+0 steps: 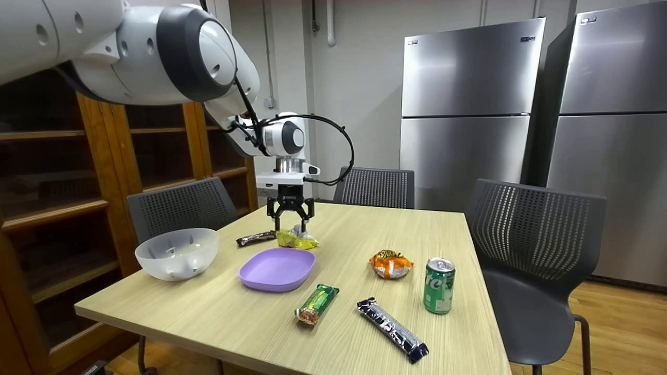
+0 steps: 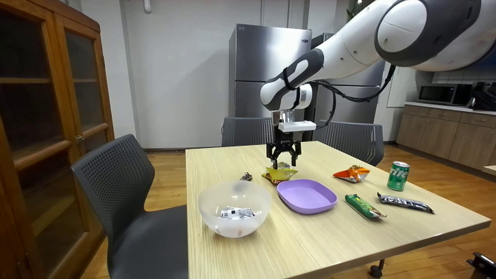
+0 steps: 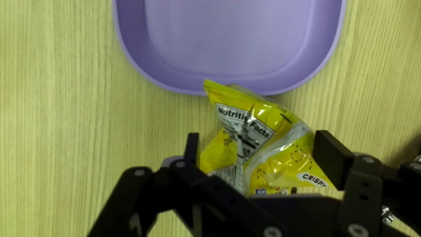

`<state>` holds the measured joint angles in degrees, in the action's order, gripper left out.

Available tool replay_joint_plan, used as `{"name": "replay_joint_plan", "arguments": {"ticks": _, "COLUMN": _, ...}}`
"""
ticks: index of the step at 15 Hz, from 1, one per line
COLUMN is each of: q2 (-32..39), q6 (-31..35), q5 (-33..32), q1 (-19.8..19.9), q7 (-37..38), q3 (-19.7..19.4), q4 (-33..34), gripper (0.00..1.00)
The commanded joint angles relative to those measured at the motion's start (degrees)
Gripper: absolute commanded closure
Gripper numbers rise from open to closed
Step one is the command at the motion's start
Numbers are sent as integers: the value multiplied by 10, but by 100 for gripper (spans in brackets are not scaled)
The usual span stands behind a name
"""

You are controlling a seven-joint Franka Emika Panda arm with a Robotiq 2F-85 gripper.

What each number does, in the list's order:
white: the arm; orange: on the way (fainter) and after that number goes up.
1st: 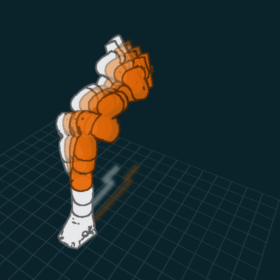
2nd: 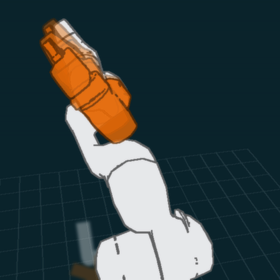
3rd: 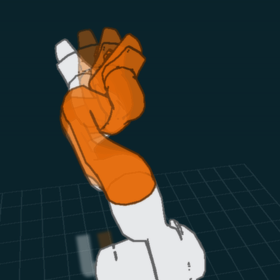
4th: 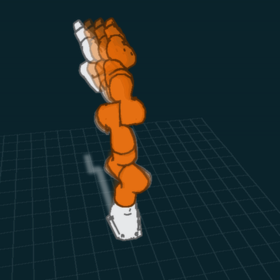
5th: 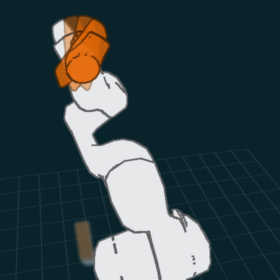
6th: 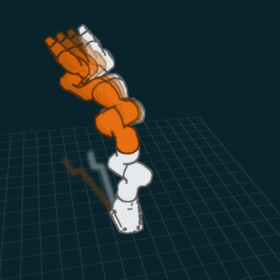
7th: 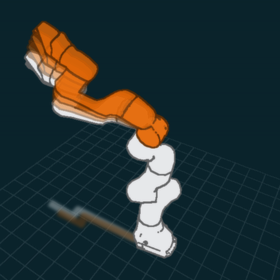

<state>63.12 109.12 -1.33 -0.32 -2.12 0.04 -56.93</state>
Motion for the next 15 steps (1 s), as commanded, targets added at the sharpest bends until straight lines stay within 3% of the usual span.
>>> {"name": "replay_joint_plan", "arguments": {"ticks": 1, "q2": 19, "q6": -30, "q5": 8, "q1": 3, "q7": 12, "q3": 1, "q4": 46, "gripper": 42}}
{"name": "replay_joint_plan", "arguments": {"ticks": 4, "q2": 21, "q6": -34, "q5": 7, "q1": 2, "q7": 10, "q3": 2, "q4": 50, "gripper": 67}}
{"name": "replay_joint_plan", "arguments": {"ticks": 9, "q2": 21, "q6": -38, "q5": 6, "q1": 1, "q7": 9, "q3": 2, "q4": 51, "gripper": 100}}
{"name": "replay_joint_plan", "arguments": {"ticks": 15, "q2": 9, "q6": -35, "q5": 4, "q1": -3, "q7": 9, "q3": 2, "q4": 39, "gripper": 100}}
